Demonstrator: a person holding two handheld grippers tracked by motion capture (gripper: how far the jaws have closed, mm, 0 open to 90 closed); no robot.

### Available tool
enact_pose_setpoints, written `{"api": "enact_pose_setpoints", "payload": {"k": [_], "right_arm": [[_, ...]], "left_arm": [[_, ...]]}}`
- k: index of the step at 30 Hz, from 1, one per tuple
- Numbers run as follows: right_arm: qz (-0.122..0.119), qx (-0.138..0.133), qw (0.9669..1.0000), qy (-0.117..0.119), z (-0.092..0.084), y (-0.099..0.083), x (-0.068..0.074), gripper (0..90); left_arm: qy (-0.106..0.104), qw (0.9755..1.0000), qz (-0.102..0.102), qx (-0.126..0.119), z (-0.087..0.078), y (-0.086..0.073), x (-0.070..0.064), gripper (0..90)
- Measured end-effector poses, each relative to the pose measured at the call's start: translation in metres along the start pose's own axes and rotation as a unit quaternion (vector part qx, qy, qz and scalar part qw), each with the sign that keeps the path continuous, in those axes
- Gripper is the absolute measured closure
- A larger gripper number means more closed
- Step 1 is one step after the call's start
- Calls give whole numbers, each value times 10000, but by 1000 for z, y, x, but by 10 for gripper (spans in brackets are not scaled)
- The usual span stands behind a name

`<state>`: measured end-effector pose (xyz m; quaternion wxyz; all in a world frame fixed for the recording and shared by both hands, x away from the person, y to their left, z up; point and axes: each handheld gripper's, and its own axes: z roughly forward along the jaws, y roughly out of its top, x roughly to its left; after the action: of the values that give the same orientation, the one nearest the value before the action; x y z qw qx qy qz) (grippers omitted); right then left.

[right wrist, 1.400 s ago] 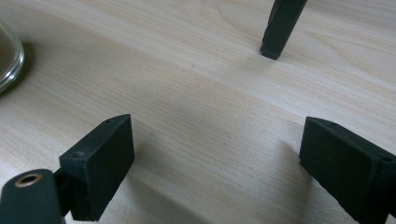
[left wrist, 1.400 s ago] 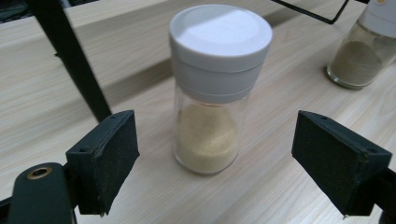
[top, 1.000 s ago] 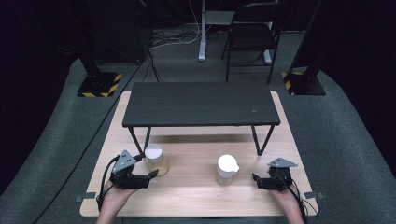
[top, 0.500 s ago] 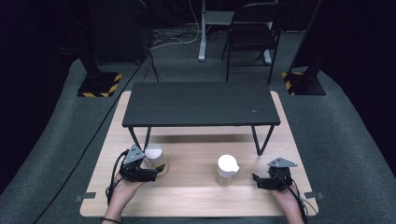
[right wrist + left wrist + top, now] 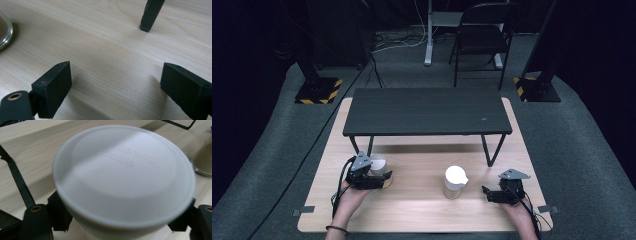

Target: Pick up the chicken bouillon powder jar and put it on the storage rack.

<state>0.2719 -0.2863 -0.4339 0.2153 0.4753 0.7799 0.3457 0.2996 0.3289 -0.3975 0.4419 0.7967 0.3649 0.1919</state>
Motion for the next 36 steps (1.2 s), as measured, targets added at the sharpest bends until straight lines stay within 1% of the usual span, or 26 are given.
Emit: {"api": "enact_pose_setpoints", "payload": {"k": [2, 4, 5, 6, 9, 17, 20, 21, 22, 25, 27, 32, 36], "right_arm": [[-1, 2, 10000, -2, 0, 0, 0, 91], [-1, 2, 10000, -2, 0, 0, 0, 91], [-2, 3, 10000, -1, 0, 0, 0, 91], [-2, 3, 10000, -1, 0, 0, 0, 91], [-3, 2, 10000, 0, 0, 0, 0, 91], [-12, 0, 10000, 1, 0, 0, 0, 91], [-13, 0, 10000, 1, 0, 0, 0, 91], [-11, 1, 10000, 1, 0, 0, 0, 91], [-13, 2, 10000, 5, 0, 0, 0, 91], [-15, 2, 10000, 6, 0, 0, 0, 91], [-15, 2, 10000, 6, 0, 0, 0, 91], [-14, 2, 10000, 5, 0, 0, 0, 91], [-14, 2, 10000, 8, 0, 0, 0, 91]], "left_arm": [[-13, 10000, -14, -10, 1, 0, 1, 287], [-62, 10000, -48, -24, 2, 0, 4, 295], [-48, 10000, -19, -25, 3, 0, 5, 321], [-48, 10000, -19, -25, 3, 0, 5, 329], [-5, 10000, 62, -32, 3, 0, 3, 339], [45, 10000, 84, -19, 2, 1, -1, 344], [55, 9999, 123, -9, 1, 1, -3, 344], [96, 9998, 165, -15, -1, 2, -6, 344], [94, 9998, 162, -33, -2, 2, -6, 344], [46, 9999, 136, -85, -7, 3, -6, 344], [19, 9998, 189, -117, -12, 6, -8, 344], [-25, 9996, 205, -182, -22, 13, -10, 344], [-30, 9994, 263, -216, -28, 19, -14, 344]]}}
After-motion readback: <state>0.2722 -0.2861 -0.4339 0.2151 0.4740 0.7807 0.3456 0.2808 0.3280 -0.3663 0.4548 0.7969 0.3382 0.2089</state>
